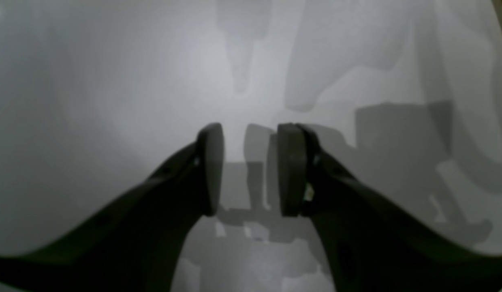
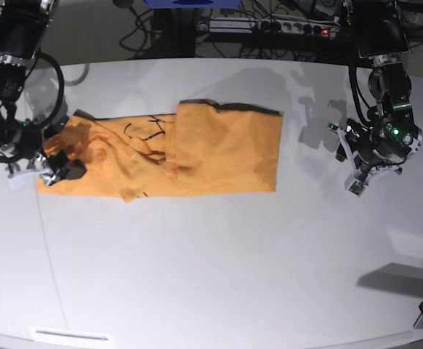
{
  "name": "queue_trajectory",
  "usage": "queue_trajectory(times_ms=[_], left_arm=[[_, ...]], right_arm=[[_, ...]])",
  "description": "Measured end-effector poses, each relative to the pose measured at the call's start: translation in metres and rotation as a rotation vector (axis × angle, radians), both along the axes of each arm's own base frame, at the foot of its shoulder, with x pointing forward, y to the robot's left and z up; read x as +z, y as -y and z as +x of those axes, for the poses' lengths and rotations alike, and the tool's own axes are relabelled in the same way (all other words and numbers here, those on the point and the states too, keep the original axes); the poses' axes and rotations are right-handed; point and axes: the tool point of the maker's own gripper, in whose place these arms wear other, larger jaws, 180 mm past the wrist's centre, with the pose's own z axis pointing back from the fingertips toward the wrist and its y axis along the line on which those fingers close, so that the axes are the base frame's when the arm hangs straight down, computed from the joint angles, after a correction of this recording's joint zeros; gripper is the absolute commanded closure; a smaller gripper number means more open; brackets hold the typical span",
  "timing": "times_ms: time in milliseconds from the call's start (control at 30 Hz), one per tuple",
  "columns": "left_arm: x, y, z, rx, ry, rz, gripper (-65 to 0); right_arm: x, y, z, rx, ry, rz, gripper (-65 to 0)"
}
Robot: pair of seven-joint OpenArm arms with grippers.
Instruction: Fold the T-shirt properly
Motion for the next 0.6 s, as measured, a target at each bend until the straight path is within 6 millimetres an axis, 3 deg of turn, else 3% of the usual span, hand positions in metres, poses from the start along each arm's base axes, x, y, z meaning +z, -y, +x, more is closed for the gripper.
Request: queue_trajectory(times_ms=[133,267,400,600], left_arm=[[-0.001,-0.001,-0.001,0.000,-0.003,0.002,-22.5],[0.000,-0.001,-0.001,0.000,-0.003,0.003,-22.5],[0.000,-0.001,-0.001,0.000,-0.003,0.003,-22.5],[-0.001,-0.001,-0.001,0.000,-0.003,0.003,-22.5]], right_arm=[[0.000,0.000,-0.001,0.003,-0.003,0.001,-44.0],[0.000,0.000,-0.001,0.003,-0.003,0.001,-30.8],[-0.004,0.000,-0.002,-0.002,-0.017,0.009,-22.8],[-0.017,0.001,-0.005,-0.016,-0.061,0.034,-20.9]])
